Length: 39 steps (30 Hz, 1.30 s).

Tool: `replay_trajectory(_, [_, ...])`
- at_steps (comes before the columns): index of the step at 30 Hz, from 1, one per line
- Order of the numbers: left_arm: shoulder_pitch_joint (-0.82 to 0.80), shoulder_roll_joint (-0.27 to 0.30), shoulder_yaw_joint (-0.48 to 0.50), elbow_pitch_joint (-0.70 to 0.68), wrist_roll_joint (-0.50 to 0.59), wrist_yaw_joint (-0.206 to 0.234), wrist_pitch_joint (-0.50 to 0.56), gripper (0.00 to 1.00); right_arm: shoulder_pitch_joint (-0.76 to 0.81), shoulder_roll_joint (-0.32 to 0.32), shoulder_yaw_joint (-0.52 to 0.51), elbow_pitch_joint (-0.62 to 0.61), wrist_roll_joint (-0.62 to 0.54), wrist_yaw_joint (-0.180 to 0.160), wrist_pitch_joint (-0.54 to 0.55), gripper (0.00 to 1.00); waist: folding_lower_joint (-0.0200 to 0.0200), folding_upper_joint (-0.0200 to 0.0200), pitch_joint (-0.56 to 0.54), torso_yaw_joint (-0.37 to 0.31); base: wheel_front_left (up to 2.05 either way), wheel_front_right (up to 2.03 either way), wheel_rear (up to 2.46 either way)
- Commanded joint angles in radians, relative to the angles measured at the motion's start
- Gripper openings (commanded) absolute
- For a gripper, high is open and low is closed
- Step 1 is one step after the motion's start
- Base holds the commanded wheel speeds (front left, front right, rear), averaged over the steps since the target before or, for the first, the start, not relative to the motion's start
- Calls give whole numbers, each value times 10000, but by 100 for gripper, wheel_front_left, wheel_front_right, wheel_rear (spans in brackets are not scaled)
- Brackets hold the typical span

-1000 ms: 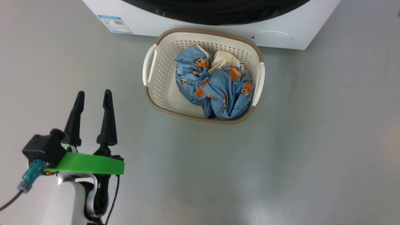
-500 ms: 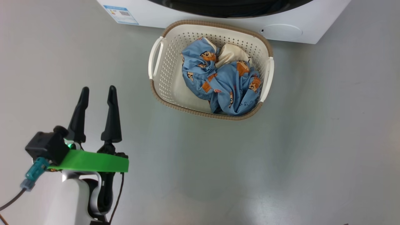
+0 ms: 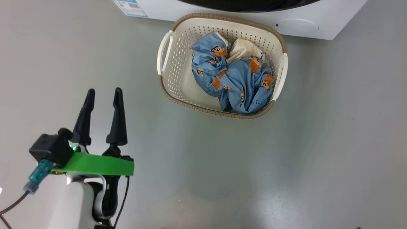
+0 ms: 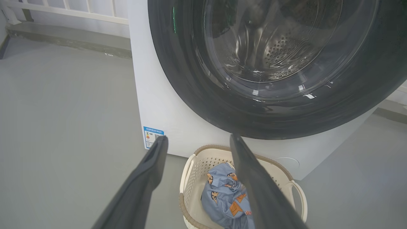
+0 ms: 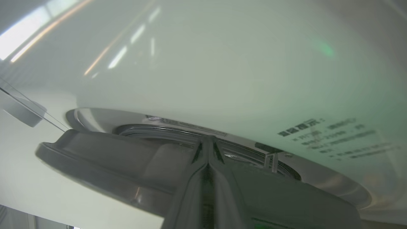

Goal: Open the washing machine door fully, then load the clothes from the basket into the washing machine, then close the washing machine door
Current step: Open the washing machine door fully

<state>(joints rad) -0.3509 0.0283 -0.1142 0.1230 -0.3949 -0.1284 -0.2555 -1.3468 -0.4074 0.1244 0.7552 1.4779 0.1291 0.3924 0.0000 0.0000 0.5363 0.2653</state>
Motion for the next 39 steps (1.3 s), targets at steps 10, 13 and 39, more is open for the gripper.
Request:
replay_trajectory(10, [-131, 222, 407, -192, -94, -23, -63, 100, -28, 314, 599, 167, -277, 16, 457, 0, 0, 0, -201, -54, 0, 0, 0])
replay_trajectory(13, [-68, 221, 466, -157, -63, -23, -63, 100, 275, 364, 687, 137, -184, 16, 653, 0, 0, 0, -432, -106, 0, 0, 0])
replay_trajectory(39, [1222, 221, 1022, 230, 436, -23, -63, 100, 4070, 902, 1189, -984, 1179, 16, 3022, 0, 0, 0, -3410, -85, 0, 0, 0])
